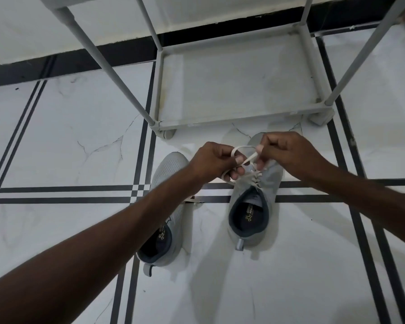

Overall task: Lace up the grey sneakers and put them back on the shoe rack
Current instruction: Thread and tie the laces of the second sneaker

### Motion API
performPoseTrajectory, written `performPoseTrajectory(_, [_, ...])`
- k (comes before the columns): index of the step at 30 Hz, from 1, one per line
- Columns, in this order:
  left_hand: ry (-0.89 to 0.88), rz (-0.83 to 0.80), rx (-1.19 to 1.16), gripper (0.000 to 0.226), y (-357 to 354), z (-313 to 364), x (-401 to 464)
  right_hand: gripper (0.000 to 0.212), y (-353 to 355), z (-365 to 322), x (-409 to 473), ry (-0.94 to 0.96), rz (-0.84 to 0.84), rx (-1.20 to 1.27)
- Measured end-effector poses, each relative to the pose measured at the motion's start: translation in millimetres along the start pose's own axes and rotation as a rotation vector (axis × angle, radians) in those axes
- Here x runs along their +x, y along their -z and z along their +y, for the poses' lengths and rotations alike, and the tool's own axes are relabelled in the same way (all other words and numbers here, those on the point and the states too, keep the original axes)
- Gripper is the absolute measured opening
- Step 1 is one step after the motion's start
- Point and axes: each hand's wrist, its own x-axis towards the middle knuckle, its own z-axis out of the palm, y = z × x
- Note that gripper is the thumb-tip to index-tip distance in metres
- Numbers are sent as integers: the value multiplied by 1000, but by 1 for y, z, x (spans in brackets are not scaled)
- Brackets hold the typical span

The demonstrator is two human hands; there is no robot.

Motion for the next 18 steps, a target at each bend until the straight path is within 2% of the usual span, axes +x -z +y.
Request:
performPoseTrajectory(3, [6,10,69,10,5,2,-1,39,7,-8,3,-6,-46,-37])
performPoseTrajectory(4, [20,7,102,10,7,3,-1,42,9,-7,4,-72,-106,-89])
performPoseTrajectory(7, [34,-33,292,11,11,1,4,34,13,-4,-1,-411,-496,-232])
performPoseTrajectory(8, [6,-48,399,9,12,2,6,29,11,-1,-5,-458,-598,-333])
performPoseTrajectory(9, [-27,-54,500,7,12,2,8,24,7,4,-9,-433,-626,-459])
performPoseTrajectory(11, [-119,-37,670,7,9,6,9,16,-4,14,-14,-245,-480,-667])
performPoseTrajectory(13, [-275,-1,810,13,1,9,8,22,-14,19,-13,-84,-276,-697])
performPoseTrajectory(15, [-439,57,924,14,-8,5,8,32,-21,23,-7,-65,-195,-514])
performPoseTrajectory(18, [-576,184,999,13,-19,-3,6,23,-27,21,2,-264,-190,-77])
